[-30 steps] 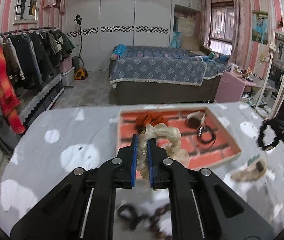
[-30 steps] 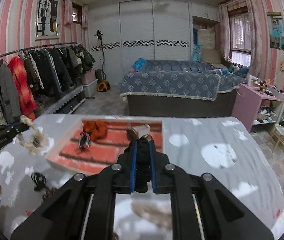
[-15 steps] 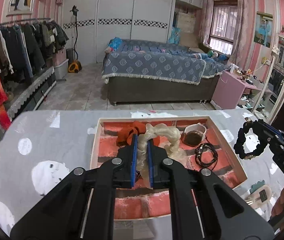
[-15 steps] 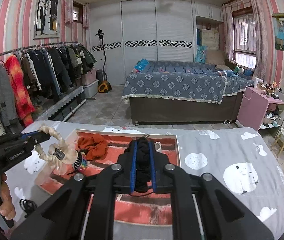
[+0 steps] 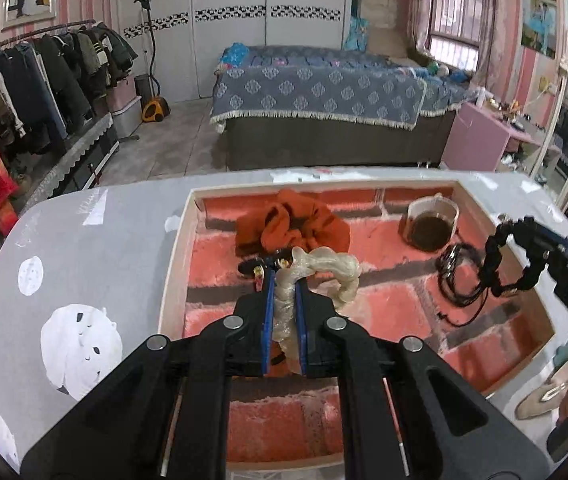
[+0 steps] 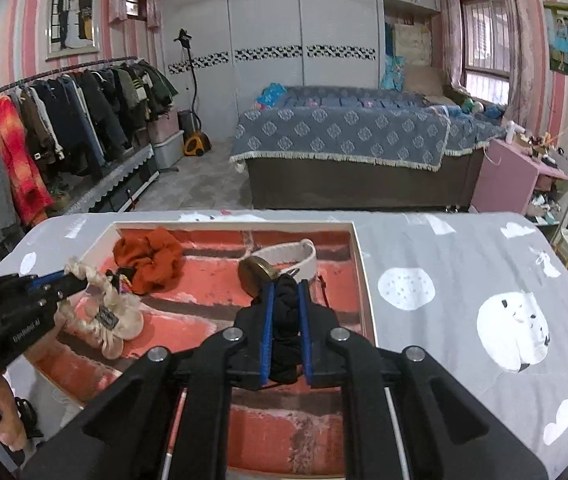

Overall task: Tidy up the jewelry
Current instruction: 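Carry the cream and black scrunchies into the wooden tray with both tools, then open both tools to release the scrunchies in the tray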

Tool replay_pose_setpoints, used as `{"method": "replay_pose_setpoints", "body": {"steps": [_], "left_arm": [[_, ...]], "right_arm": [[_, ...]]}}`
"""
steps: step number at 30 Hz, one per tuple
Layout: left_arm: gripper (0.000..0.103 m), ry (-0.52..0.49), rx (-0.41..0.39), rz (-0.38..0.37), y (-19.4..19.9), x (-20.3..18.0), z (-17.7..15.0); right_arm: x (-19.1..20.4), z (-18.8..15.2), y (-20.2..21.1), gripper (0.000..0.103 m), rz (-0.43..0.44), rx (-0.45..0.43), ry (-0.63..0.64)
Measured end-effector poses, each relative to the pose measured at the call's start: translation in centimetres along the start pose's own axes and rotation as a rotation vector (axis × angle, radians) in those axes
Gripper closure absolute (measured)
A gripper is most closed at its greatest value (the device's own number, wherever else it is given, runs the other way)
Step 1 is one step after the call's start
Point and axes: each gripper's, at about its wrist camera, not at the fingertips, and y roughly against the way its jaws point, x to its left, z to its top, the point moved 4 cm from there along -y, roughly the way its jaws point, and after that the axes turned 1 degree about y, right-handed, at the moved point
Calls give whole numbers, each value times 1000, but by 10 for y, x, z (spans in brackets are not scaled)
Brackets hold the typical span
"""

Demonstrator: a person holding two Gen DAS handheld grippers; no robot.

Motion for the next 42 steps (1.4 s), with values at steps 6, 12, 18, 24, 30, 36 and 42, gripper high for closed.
{"method": "replay_pose_setpoints", "body": {"steps": [6, 12, 18, 24, 30, 36, 42], "left_arm": [[93, 2, 34, 27, -10, -1, -7], [91, 6, 47, 42, -13, 1, -8], [91, -12, 49, 84, -15, 2, -8], [89, -13, 42, 117, -14, 7, -6], [72, -13, 34, 130, -13, 9, -5], [68, -19, 39, 127, -14, 10, -5], [68, -17, 46, 122, -15, 10, -5]], "right_arm": [[-9, -9, -17, 91, -24, 55, -25], [-11, -15, -28, 91, -46, 92, -19], [-10, -21, -36, 91, -51, 124, -5], [-11, -25, -41, 91, -55, 140, -3], [-6, -26, -45, 91, -58, 148, 9], [-4, -28, -47, 91, -60, 156, 13], [-3, -29, -48, 88, -64, 158, 15]]}}
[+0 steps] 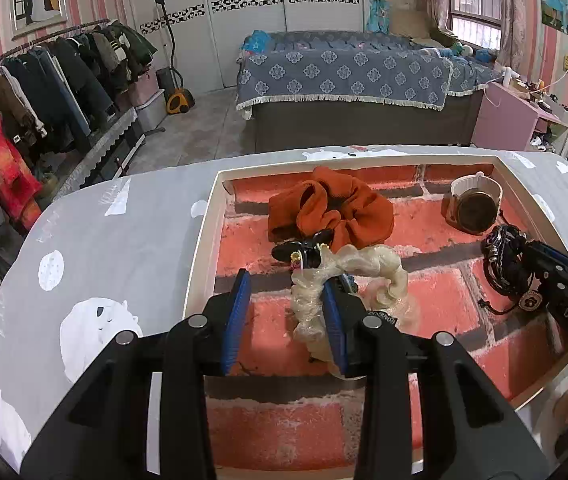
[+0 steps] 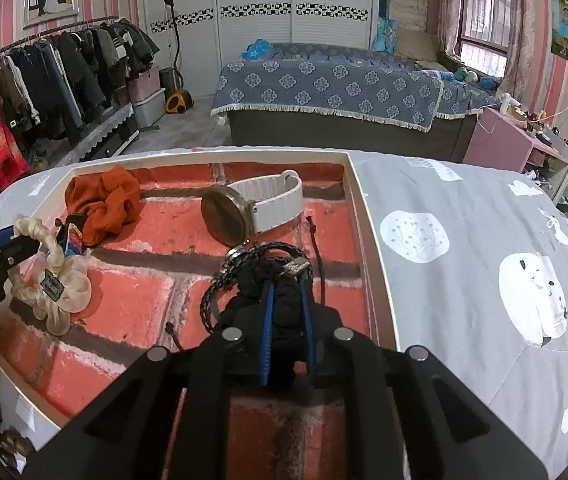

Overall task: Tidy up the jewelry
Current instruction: 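Open both tools to release the scrunchies in the tray, then grasp the wooden bead bracelet with the left tool while the right tool grasps the plush hair clip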

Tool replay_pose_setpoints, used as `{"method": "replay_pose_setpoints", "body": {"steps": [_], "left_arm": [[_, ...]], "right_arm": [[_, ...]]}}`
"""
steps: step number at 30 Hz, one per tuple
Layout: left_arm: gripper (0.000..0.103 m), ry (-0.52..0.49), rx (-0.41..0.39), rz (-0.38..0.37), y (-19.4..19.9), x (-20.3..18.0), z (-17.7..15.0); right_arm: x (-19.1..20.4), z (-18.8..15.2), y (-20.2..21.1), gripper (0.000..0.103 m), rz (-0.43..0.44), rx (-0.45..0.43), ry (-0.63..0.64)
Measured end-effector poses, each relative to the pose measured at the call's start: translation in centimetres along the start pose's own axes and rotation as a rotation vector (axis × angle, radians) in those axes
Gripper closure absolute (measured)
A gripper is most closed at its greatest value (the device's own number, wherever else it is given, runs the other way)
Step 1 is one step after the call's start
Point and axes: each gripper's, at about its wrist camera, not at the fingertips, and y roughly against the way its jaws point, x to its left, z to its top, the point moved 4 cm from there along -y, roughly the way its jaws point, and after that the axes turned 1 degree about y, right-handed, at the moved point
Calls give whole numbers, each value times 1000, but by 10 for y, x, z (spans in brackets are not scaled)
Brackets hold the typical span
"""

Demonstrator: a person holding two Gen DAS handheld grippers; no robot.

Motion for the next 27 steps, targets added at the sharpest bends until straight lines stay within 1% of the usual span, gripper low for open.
{"method": "replay_pose_setpoints", "body": {"steps": [2, 4, 6, 7, 8, 10, 11, 13, 14, 15, 16, 17, 18, 21, 23, 25, 27], "left_arm": [[68, 2, 6, -1, -1, 0, 0], [65, 5, 8, 0, -1, 0, 0], [58, 5, 3, 5, -1, 1, 1], [56, 5, -1, 8, 0, 1, 1], [53, 6, -4, 9, 1, 2, 1], [51, 7, -7, 9, 2, 2, 1], [50, 6, -6, 13, 2, 3, 1], [44, 8, -9, 23, 3, 4, 2], [39, 9, -13, 28, 4, 5, 2], [33, 8, -23, 35, 7, 6, 3], [30, 6, -29, 39, 9, 8, 4], [26, 8, -41, 44, 13, 9, 5], [23, 11, -50, 44, 16, 10, 7], [19, 23, -68, 24, 27, 12, 9], [16, 30, -80, 9, 36, 13, 10], [15, 35, -98, 2, 48, 13, 12], [10, 43, -112, -5, 58, 12, 12]], "right_arm": [[0, -1, -1, 88, 1, 0, -1], [0, -1, -1, 88, 2, 5, -1], [1, -2, -3, 88, 0, 15, 3], [0, -4, -4, 86, -2, 18, 4], [1, -4, -3, 82, -2, 18, 7], [1, -4, -1, 61, -3, 11, 14], [2, -4, 1, 58, -6, 7, 23], [3, -4, 5, 50, -12, 3, 36], [3, -3, 7, 47, -12, 0, 36], [3, -2, 10, 42, -10, -3, 35], [2, -1, 14, 36, -8, -9, 33], [0, 1, 18, 34, -8, -15, 32], [-2, 3, 25, 30, -10, -29, 31], [-8, 8, 48, 18, -12, -71, 17], [-12, 11, 69, 15, -18, -104, 13], [-17, 11, 88, 9, -44, -135, 21], [-21, 11, 103, 8, -67, -159, 31]]}}
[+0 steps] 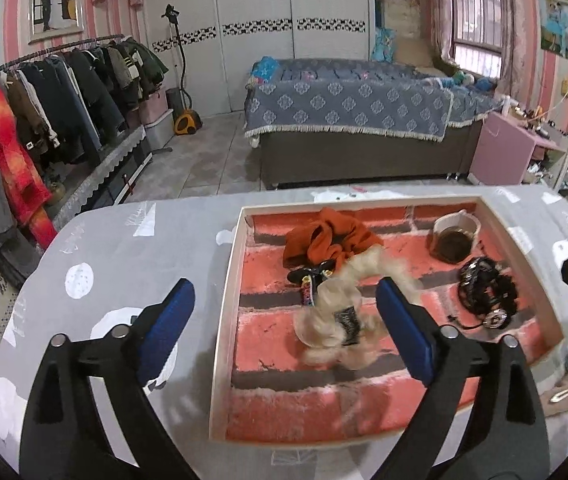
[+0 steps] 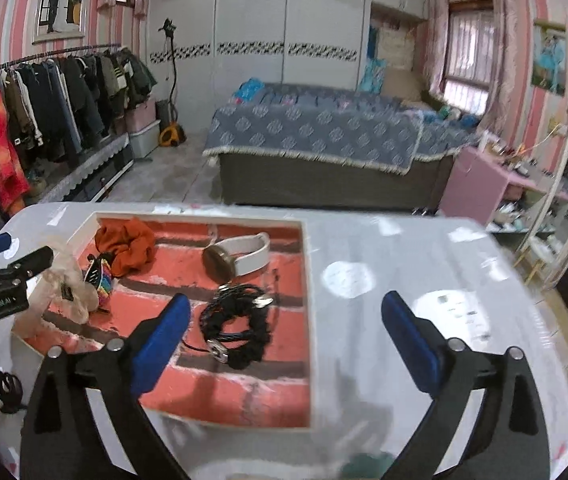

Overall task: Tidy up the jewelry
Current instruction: 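Grasp the wooden bead bracelet with the left tool while the right tool grasps the plush hair clip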

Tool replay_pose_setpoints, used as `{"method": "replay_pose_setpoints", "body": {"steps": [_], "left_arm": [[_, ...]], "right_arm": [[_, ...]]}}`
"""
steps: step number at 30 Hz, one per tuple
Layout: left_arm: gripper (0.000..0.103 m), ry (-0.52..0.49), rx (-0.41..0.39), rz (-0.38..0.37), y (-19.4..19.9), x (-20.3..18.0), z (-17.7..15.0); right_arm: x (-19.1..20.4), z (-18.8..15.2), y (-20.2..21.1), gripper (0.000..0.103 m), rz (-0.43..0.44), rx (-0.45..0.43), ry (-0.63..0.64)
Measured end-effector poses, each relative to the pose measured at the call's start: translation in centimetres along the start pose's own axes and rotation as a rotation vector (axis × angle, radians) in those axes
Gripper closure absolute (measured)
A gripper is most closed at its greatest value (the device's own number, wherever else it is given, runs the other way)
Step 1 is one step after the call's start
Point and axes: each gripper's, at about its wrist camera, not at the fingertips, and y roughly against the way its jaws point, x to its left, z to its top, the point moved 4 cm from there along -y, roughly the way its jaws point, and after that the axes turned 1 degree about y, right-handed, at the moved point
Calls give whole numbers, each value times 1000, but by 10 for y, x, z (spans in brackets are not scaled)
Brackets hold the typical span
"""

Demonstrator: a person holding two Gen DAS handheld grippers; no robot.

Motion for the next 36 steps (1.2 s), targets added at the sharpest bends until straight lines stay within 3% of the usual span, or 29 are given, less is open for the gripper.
{"method": "replay_pose_setpoints", "body": {"steps": [8, 20, 36], "left_arm": [[7, -19, -17, 16, 38, -6, -12], [6, -53, 5, -12, 87, -25, -67], [6, -62, 133, -63, 77, -58, -135]], "right_arm": [[-26, -19, 35, 7, -65, 11, 67], [-64, -74, 64, 7, -77, 38, -7], [-93, -110, 51, 7, -74, 64, -132]]}}
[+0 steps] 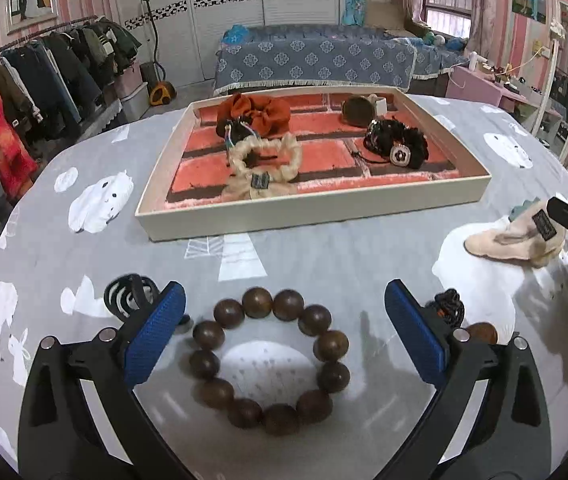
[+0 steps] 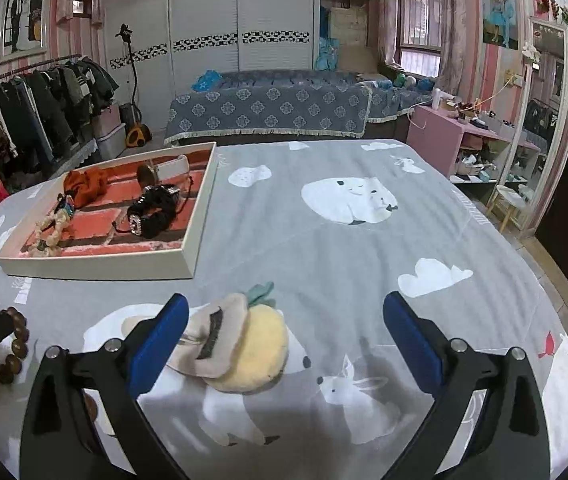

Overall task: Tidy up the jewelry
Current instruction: 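Grasp the wooden bead bracelet with the left tool while the right tool grasps the plush hair clip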

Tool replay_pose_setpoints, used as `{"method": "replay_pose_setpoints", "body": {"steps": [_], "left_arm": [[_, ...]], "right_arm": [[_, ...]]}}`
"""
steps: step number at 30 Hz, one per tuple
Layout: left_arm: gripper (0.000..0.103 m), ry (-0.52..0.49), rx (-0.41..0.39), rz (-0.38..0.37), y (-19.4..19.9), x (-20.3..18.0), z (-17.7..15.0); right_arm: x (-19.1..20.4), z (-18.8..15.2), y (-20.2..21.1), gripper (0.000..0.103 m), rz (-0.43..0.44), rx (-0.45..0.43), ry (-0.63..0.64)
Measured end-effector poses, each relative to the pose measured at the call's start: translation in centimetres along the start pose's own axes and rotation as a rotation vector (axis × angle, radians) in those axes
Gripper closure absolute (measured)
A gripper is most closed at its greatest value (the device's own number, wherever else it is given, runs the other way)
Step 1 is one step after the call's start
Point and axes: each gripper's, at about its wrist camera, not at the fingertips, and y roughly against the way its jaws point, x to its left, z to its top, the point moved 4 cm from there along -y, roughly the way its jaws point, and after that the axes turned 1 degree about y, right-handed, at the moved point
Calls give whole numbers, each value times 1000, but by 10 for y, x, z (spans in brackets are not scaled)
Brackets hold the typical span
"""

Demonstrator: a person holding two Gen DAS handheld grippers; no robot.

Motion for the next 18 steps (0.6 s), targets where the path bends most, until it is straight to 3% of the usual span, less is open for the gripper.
{"method": "replay_pose_setpoints", "body": {"steps": [4, 7, 18], "left_arm": [[8, 21, -6, -38, 3, -3, -4], [16, 18, 7, -50, 1, -5, -7], [33, 3, 122, -81, -23, -17, -23]], "right_arm": [[1, -3, -3, 7, -7, 12, 9], [2, -5, -5, 7, -18, 18, 18], [7, -11, -14, 9, -12, 57, 15]]}}
